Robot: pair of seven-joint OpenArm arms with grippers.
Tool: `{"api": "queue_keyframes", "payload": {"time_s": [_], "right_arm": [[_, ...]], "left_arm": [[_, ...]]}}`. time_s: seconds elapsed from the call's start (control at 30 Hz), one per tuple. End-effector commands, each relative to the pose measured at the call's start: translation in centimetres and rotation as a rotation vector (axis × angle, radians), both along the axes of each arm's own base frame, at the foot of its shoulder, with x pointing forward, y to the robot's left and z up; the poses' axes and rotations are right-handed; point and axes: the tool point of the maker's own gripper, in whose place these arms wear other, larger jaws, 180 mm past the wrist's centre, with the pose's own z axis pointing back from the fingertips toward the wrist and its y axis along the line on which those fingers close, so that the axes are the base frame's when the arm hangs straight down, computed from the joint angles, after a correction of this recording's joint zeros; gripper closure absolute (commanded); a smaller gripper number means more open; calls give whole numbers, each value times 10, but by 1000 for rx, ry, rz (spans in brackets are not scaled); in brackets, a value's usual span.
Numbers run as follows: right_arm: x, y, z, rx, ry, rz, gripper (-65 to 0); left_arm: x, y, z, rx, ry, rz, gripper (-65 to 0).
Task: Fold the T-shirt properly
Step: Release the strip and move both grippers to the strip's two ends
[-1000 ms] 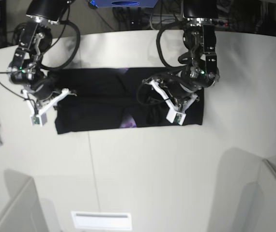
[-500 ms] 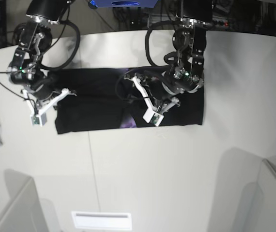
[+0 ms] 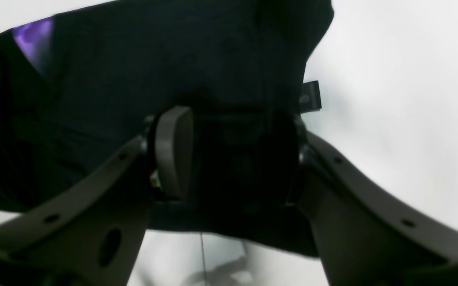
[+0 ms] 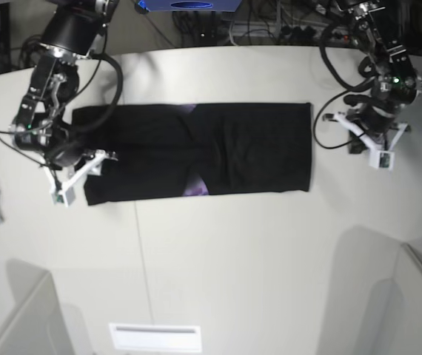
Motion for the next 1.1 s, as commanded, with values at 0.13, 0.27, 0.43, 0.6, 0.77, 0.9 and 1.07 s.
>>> {"api": "queue_keyframes", "payload": {"time_s": [0.13, 0.27, 0.43, 0.6, 0.77, 0.9, 1.07], "right_arm": [[21, -8, 4, 165, -8, -19, -347], [23, -36, 5, 387, -25, -122, -413], [18, -61, -1, 454, 4, -156, -419], [15, -65, -12, 472, 29, -181, -434], [13, -68, -25, 465, 48, -212, -440], [16, -57, -35, 378, 73, -139, -440], [10, -41, -46, 382, 109, -103, -440]], "left_arm": [[-21, 61, 17, 96, -29, 74, 0], [-33, 88, 13, 119, 2, 104, 0], [-45, 100, 2, 125, 54, 96, 0], [-43, 96, -1, 115, 57, 86, 0], [-32, 70, -11, 91, 73, 6, 0], [-29, 61, -14, 83, 80, -22, 0], [-32, 59, -24, 64, 103, -21, 0]]}}
